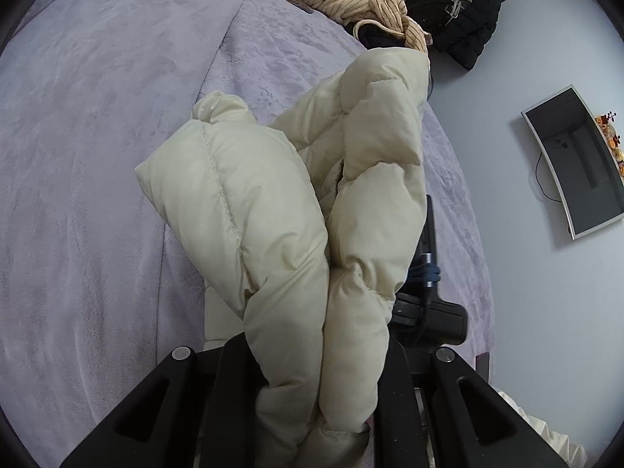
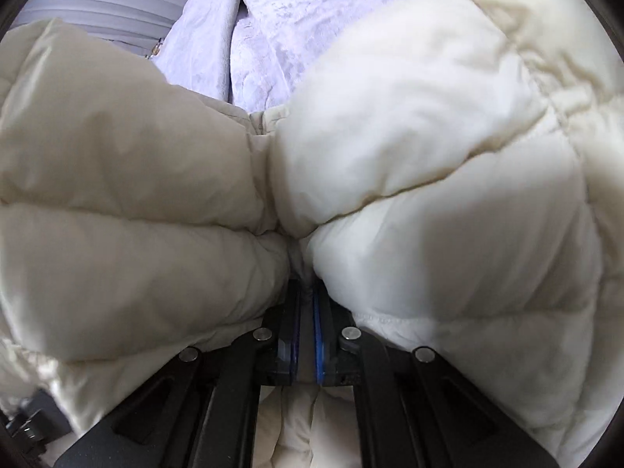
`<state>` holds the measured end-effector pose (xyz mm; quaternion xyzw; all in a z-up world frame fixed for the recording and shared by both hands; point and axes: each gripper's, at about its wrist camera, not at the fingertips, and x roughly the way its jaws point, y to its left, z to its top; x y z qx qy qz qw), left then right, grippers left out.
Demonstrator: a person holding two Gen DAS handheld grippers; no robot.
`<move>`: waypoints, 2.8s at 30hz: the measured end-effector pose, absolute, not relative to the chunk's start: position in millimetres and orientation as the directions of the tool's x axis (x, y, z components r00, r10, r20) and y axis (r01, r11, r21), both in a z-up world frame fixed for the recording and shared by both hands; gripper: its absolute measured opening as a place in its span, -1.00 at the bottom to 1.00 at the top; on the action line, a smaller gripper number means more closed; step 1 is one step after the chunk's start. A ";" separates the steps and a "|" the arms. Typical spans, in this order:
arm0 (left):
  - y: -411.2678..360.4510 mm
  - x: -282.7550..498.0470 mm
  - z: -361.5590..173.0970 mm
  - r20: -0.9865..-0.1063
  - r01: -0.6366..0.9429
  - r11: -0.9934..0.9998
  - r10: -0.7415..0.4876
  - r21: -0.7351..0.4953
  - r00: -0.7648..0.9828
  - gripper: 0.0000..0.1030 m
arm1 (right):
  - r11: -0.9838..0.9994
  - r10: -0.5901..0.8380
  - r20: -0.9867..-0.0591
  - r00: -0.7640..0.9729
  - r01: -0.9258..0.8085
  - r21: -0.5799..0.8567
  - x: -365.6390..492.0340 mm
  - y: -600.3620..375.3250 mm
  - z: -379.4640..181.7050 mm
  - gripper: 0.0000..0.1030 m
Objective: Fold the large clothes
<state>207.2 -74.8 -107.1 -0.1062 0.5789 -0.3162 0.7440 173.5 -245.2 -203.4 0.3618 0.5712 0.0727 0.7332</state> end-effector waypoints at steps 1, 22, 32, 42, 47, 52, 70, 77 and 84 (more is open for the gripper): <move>-72.9 207.0 -107.4 -0.795 0.346 0.778 -0.593 -0.523 0.131 -0.67 | 0.734 0.516 -0.792 0.325 0.309 0.605 176.0 -246.4 -196.7 -0.82; -127.0 181.9 -87.8 -0.840 0.401 0.795 -0.533 -0.455 0.103 -0.66 | 0.617 0.425 -0.782 0.456 0.486 0.618 39.8 -341.5 -217.2 -0.85; -234.0 137.2 -109.8 -0.799 0.539 0.659 -0.600 -0.524 -0.043 0.25 | 0.496 0.525 -0.674 0.520 0.456 0.739 34.8 -371.1 -255.0 -0.93; -246.7 127.8 -143.1 -0.726 0.544 0.545 -0.662 -0.638 -0.188 0.25 | 0.386 0.579 -0.590 0.563 0.448 0.806 -0.7 -420.5 -255.7 -0.83; -254.5 122.8 -144.4 -0.740 0.579 0.540 -0.650 -0.611 -0.176 0.25 | 0.416 0.481 -0.627 0.612 0.470 0.778 -33.3 -475.3 -217.8 0.19; -255.8 116.2 -144.9 -0.760 0.616 0.539 -0.631 -0.575 -0.156 0.25 | 0.421 0.466 -0.564 0.682 0.389 0.819 -26.7 -509.4 -177.3 0.62; -248.8 93.3 -107.8 -0.795 0.675 0.557 -0.602 -0.483 -0.072 0.25 | 0.696 0.498 -0.769 0.401 0.344 0.630 39.8 -460.7 -161.7 -0.82; -180.6 164.7 -103.5 -0.839 0.565 0.749 -0.517 -0.346 0.171 0.26 | 0.703 0.491 -0.777 0.394 0.347 0.621 34.7 -461.2 -188.1 -0.81; -174.1 180.1 -172.9 -0.865 0.491 0.779 -0.493 -0.390 0.096 0.26 | 0.664 0.510 -0.757 0.407 0.373 0.648 33.3 -466.8 -222.8 -0.85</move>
